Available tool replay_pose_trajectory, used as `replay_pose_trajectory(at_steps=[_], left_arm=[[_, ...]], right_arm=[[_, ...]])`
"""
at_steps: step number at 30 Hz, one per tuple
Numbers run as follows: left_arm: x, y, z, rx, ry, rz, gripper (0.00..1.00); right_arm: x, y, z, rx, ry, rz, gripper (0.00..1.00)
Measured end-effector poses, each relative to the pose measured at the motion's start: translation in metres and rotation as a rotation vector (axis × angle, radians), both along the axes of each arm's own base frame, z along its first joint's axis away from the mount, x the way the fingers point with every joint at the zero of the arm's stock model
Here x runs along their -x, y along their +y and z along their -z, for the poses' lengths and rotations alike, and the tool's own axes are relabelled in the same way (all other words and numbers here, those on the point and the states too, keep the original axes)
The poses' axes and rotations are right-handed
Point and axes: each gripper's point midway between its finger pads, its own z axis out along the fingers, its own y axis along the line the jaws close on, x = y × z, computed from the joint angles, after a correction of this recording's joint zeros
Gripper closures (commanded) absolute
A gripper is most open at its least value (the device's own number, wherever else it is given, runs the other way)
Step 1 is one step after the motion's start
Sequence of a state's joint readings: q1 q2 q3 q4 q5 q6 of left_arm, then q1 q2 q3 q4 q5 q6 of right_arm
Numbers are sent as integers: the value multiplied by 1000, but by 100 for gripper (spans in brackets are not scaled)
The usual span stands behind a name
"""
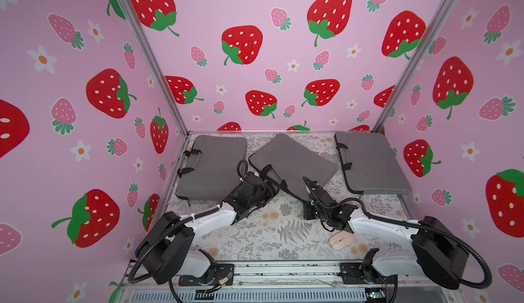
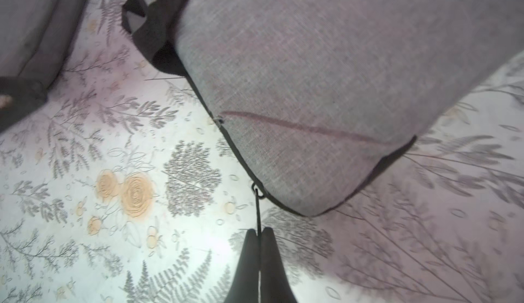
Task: Put the mouse into the laptop bag
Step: Zip the zipper on the zippered laptop bag.
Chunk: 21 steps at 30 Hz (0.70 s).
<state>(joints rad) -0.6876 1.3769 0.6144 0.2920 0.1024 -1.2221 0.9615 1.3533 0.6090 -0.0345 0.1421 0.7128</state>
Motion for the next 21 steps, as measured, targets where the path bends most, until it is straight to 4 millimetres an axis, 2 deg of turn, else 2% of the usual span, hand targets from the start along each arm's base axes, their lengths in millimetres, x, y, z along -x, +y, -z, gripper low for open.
replay_pose_trajectory(at_steps=[3,6,10,14,16,18,20,21], left_arm=[[5,-1,9,2,-5,-7,32],[6,0,26,-6,13,-11,33],[8,-7,46,-19,42,0,34],[7,-14,65,-31,72,11,42],[3,-19,72,-28,80,15,53],[-1,-26,74,3,71,21,73],[-6,-32,71,43,53,26,100],[-8,-34,70,58,43,27,100]], right_arm=[[11,25,4,10,-3,-67,100],[21,42,8,20,-18,-114,100],[31,52,7,17,-38,-149,100],[39,59,5,12,-55,-172,100],[42,61,6,13,-61,-180,100],[43,61,7,20,-62,-183,100],[43,60,9,29,-64,-177,100],[41,59,9,35,-69,-167,100]])
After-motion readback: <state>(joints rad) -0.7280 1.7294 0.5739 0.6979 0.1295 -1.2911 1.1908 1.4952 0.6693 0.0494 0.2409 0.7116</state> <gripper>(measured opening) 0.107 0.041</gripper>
